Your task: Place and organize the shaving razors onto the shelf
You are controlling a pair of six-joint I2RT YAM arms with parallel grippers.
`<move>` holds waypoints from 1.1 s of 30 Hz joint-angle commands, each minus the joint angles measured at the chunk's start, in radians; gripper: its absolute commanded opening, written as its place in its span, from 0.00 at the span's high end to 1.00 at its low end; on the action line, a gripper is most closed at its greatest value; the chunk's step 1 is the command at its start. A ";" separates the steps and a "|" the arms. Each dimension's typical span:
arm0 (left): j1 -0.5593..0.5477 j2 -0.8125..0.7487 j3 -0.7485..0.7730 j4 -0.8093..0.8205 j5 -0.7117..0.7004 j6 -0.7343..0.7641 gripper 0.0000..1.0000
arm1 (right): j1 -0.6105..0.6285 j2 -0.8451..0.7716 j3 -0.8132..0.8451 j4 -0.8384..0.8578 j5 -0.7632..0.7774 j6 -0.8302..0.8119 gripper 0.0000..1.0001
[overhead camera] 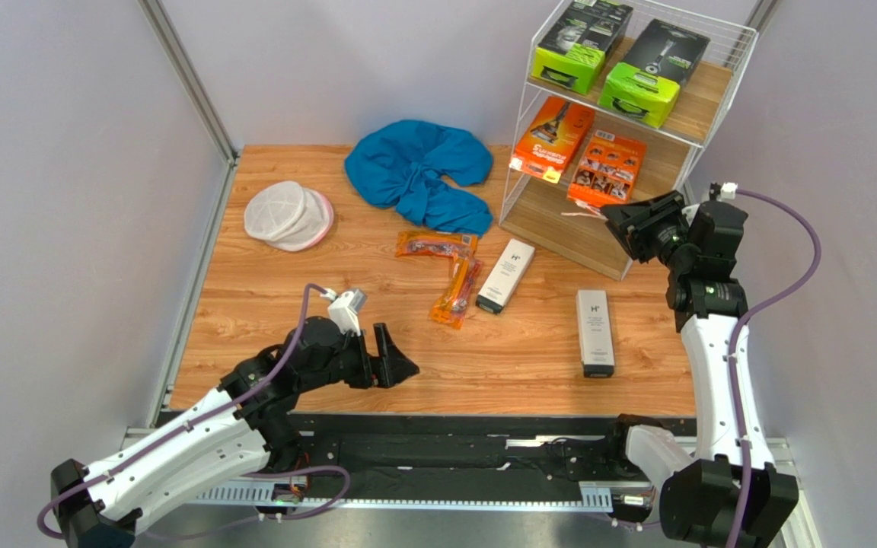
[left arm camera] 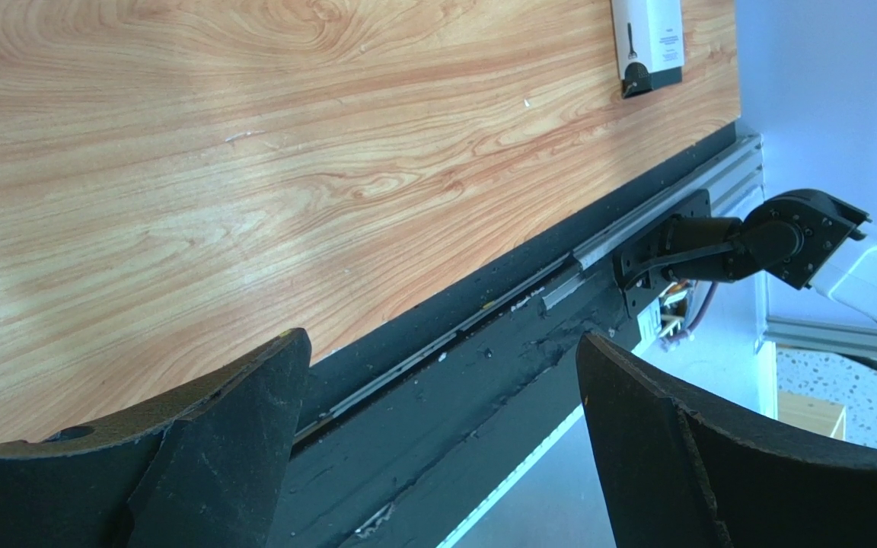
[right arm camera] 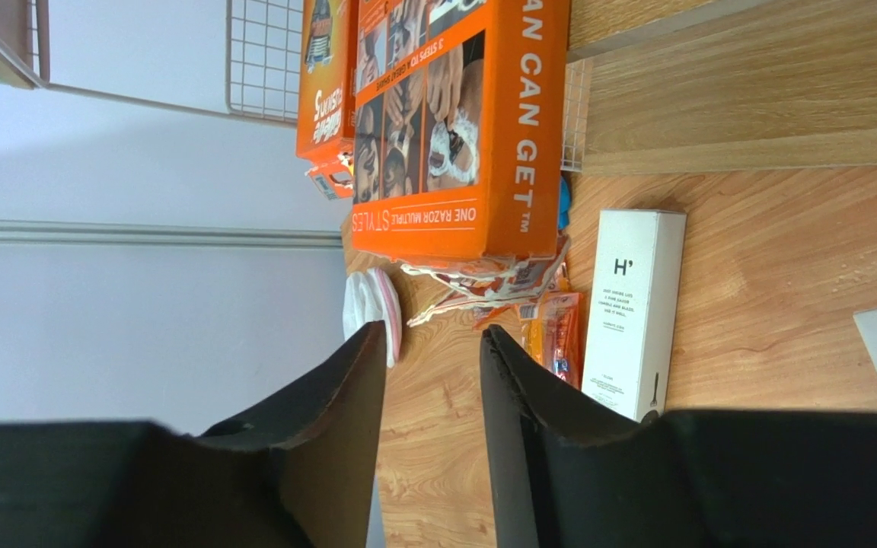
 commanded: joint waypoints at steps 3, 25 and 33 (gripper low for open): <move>0.003 0.013 0.012 0.015 0.019 0.002 0.05 | 0.000 0.026 -0.035 0.137 -0.050 0.042 0.73; 0.003 0.007 0.000 -0.003 0.013 0.002 0.05 | 0.037 0.152 0.085 0.172 -0.076 0.009 0.81; 0.003 0.149 0.098 0.001 -0.031 0.077 0.04 | 0.045 -0.145 -0.133 0.021 -0.121 -0.062 0.76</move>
